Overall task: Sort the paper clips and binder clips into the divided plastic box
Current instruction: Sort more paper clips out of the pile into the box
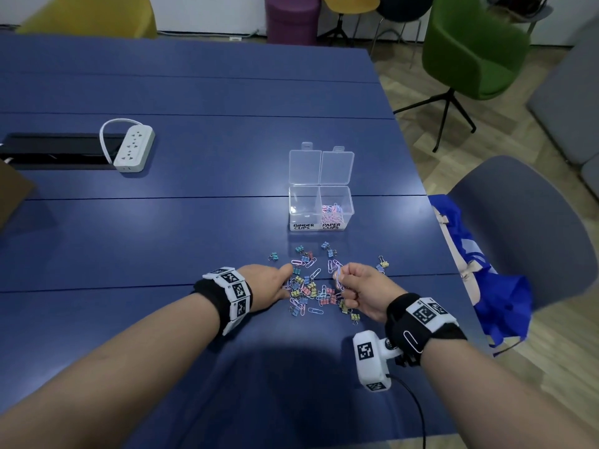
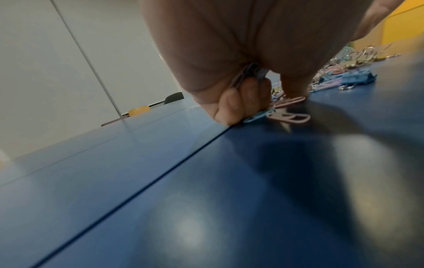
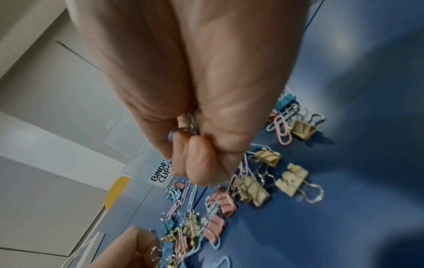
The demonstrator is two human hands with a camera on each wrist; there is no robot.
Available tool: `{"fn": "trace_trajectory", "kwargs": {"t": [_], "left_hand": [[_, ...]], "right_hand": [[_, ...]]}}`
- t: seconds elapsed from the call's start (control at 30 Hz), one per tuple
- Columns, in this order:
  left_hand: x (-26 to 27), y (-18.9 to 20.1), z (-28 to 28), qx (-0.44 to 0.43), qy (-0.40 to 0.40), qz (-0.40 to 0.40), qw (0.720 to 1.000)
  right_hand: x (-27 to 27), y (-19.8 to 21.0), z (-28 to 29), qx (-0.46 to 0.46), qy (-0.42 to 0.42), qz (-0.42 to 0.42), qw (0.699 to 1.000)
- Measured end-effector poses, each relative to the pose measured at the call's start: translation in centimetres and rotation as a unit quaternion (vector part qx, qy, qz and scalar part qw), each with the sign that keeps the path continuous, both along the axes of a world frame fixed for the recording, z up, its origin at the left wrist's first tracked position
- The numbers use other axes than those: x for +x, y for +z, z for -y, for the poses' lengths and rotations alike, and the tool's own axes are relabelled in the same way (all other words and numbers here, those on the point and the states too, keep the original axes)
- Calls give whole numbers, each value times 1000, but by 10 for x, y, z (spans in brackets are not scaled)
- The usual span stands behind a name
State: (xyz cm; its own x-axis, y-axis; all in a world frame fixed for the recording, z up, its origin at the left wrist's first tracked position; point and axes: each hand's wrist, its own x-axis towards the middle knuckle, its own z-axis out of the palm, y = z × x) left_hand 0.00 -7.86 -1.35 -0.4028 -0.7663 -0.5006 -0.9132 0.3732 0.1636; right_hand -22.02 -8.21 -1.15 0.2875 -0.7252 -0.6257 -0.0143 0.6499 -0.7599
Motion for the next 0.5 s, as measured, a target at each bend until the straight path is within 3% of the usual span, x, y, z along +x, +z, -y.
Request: {"fn": "trace_trajectory", "kwargs": {"t": [0.17,0.3,0.43,0.5], "left_hand": [[-5,-5,4,-4,17,6,1000],[-11,-2,5,6,33,19,999],[-6,4,2,14,69,-45,996],[-2,7,3,23,118,-97,988]], "right_hand": [[-1,0,-4,18,-11,-6,1000],[-4,0,-4,45,-44,36,997],[-6,5,0,68,-48,80,993],[-6,7,4,41,-26,40,998]]}}
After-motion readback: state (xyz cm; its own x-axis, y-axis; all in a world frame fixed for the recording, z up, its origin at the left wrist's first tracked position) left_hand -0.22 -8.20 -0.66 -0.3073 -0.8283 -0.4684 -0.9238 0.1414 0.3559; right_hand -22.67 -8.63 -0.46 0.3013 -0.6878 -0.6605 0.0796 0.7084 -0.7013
